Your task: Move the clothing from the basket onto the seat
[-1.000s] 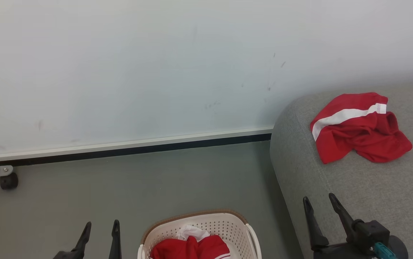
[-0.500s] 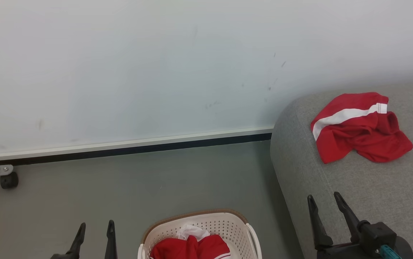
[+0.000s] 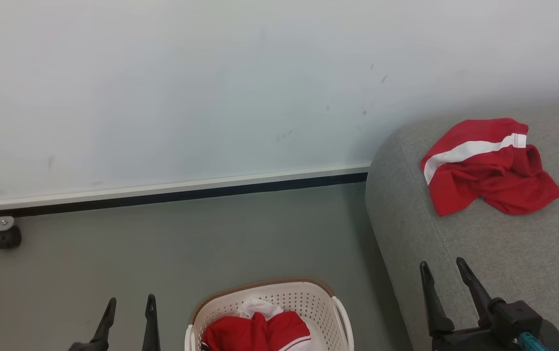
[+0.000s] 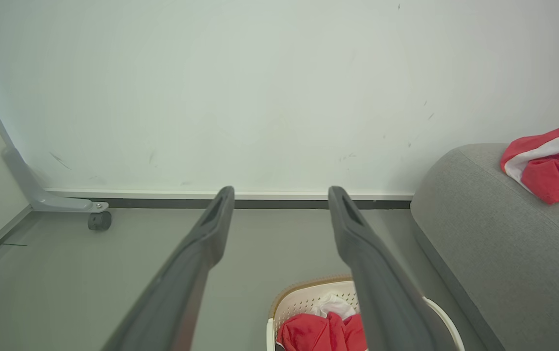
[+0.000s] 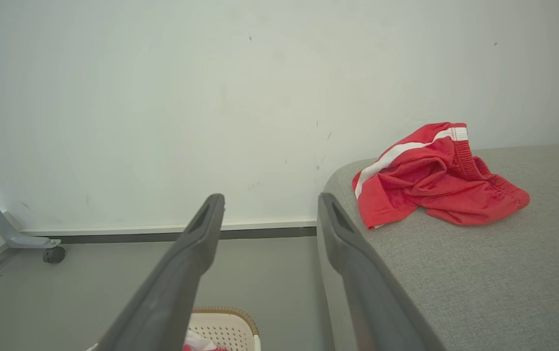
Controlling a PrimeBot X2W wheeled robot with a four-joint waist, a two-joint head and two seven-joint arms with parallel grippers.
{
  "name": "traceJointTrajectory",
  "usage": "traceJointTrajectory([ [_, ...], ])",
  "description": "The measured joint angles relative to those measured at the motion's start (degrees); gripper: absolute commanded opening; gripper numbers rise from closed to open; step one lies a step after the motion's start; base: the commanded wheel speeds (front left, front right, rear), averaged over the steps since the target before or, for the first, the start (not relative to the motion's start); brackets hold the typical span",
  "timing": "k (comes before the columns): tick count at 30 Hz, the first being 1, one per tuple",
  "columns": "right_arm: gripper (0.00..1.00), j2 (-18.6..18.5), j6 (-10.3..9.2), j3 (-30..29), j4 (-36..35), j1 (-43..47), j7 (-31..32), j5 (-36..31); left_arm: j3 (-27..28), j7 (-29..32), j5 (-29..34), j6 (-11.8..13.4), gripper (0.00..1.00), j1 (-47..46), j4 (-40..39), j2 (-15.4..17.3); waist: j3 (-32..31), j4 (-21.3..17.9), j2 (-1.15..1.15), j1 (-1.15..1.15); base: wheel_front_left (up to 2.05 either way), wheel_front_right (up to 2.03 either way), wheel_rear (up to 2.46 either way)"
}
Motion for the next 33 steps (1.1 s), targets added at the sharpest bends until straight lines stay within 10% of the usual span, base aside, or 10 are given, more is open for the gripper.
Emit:
traceJointTrajectory([
  [33,1.0,-1.5,-0.15,-3.1,-9.4,-7.9,-0.3,-2.9,-7.8,4.7,5.0,-2.2,1.0,-17.5,14.3,-3.1,20.7,-3.8,0.01,0.01,0.0,0.0,0.0],
])
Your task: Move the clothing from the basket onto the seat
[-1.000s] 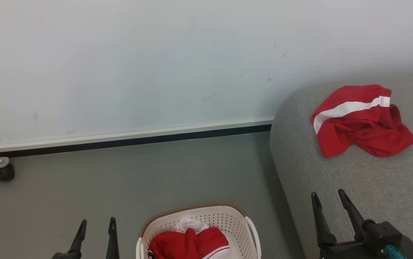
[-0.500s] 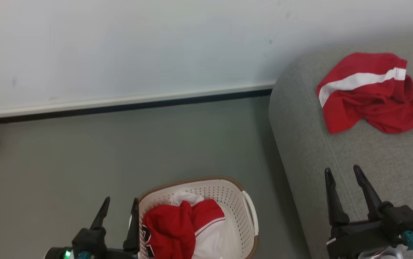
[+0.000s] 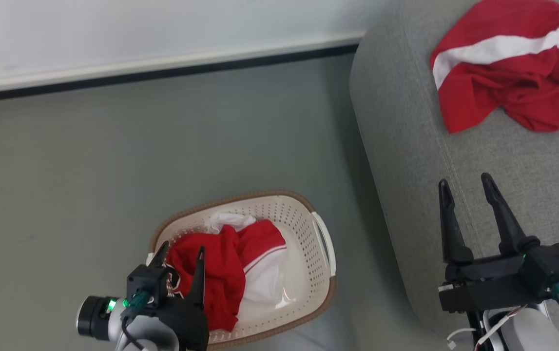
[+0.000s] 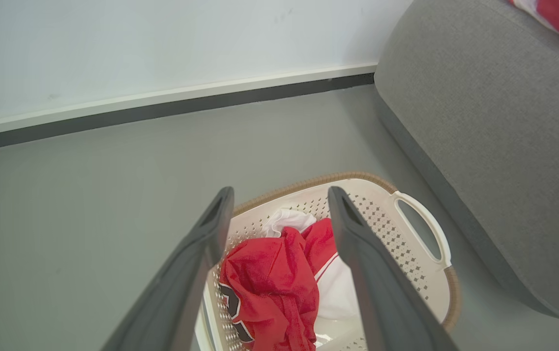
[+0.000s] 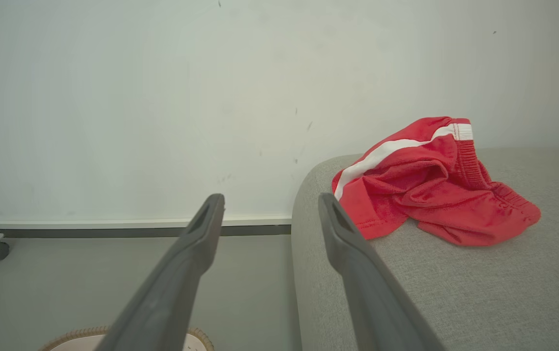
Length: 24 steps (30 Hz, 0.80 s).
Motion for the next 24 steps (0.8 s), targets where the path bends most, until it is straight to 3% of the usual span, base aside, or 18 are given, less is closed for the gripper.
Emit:
traceJointTrajectory([
  [24,1.0,-0.1,-0.43,-2.1,-8.9,-10.0,-0.2,-1.7,-3.8,4.1,3.2,-0.4,1.0,-19.7,16.5,-2.4,21.5,-4.5,0.01,0.0,0.0,0.0,0.0],
])
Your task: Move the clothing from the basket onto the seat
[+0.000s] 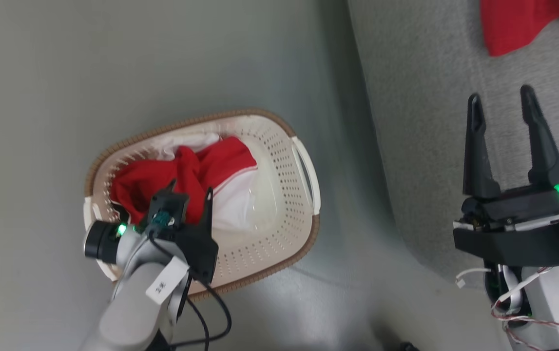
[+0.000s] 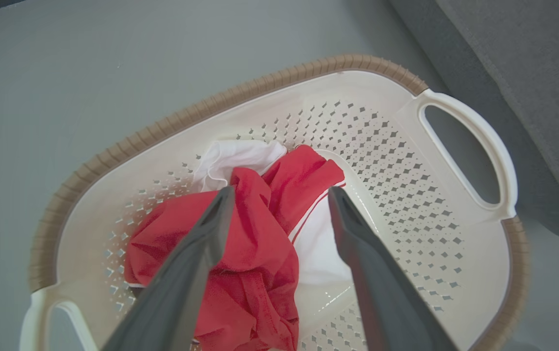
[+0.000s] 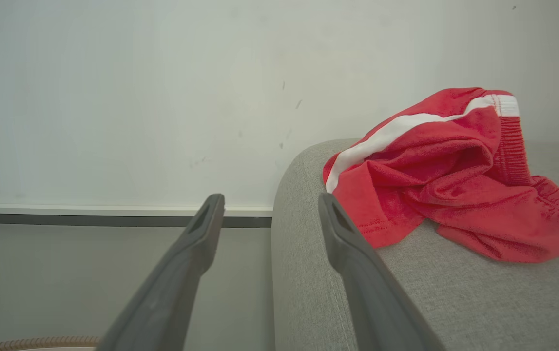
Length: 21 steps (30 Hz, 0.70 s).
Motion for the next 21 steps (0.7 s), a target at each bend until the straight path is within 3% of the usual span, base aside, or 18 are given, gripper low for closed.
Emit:
traceJointTrajectory([
  [21,1.0,1.3,0.0,-0.5,-4.2,-7.5,0.0,-2.0,-0.7,-0.3,3.0,0.3,1.0,-14.2,8.4,-0.2,16.4,-1.3,0.0,0.0,0.0,0.0,0.0],
])
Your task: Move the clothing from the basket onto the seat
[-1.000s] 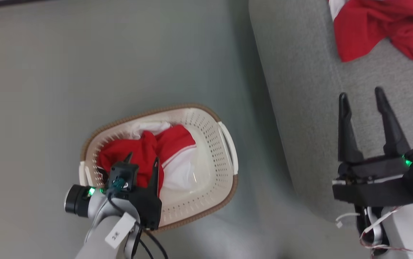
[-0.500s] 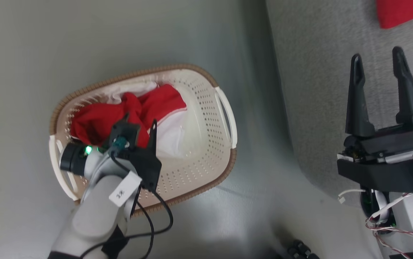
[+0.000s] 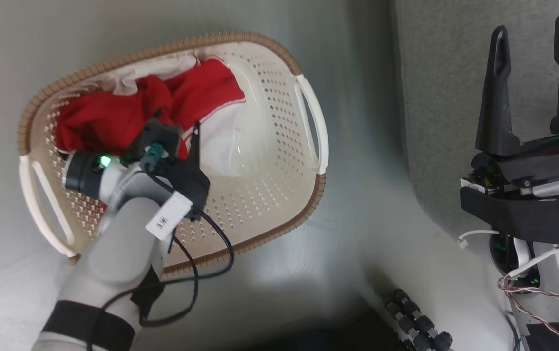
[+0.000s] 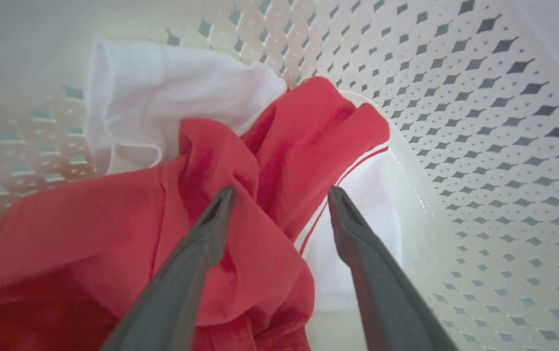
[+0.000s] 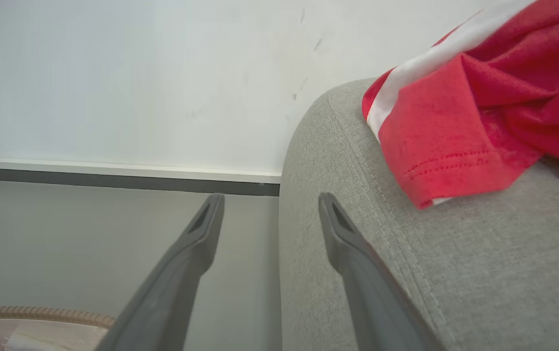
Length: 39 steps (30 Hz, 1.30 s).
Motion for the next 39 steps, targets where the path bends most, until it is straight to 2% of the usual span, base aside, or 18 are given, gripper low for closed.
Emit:
traceJointTrajectory([
  [11,1.0,0.6,0.0,-0.1,-0.1,-1.0,-0.5,-0.7,1.9,-2.2,1.2,1.7,1.0,-4.4,4.6,1.0,3.4,-0.8,-0.01,-0.01,0.0,0.0,0.0],
  [12,1.0,0.7,0.0,-0.1,-0.1,-1.1,-0.5,-0.7,2.0,-2.4,1.2,1.7,0.8,-4.4,5.1,1.0,3.5,-0.9,-0.01,-0.01,0.0,0.0,0.0],
  [13,1.0,0.7,0.0,-0.1,-0.1,-1.1,-0.5,-0.7,2.0,-2.4,1.3,1.7,0.5,-4.5,5.5,1.0,3.6,-1.0,-0.02,-0.01,0.0,0.0,0.0],
  [14,1.0,0.8,0.01,-0.1,0.0,-1.1,-0.5,-0.8,2.0,-2.7,1.3,1.7,0.25,-4.7,5.9,0.9,3.7,-1.1,-0.02,-0.01,0.0,0.0,0.0],
  [15,1.0,0.9,0.01,-0.1,0.1,-1.1,-0.5,-1.0,2.0,-2.9,1.3,1.7,0.25,-4.9,6.3,0.9,3.8,-1.2,-0.02,-0.01,0.0,0.0,0.0],
  [16,1.0,1.0,0.01,-0.1,0.3,-1.2,-0.5,-1.1,2.0,-3.2,1.3,1.7,0.0,-5.1,6.6,0.9,3.8,-1.2,-0.02,-0.01,0.0,0.0,0.0],
  [25,1.0,2.2,0.74,-0.1,5.2,-2.5,-0.5,-1.1,1.1,-6.6,1.3,1.7,0.0,-5.0,8.3,0.4,1.5,-1.2,-0.01,-0.01,0.0,0.0,0.0],
  [39,1.0,3.0,2.89,-0.7,14.3,-3.5,-0.4,-0.7,-1.2,-8.5,1.2,-3.9,0.0,-3.3,5.0,-0.5,-8.7,0.7,-0.01,-0.01,0.0,0.0,0.0],
])
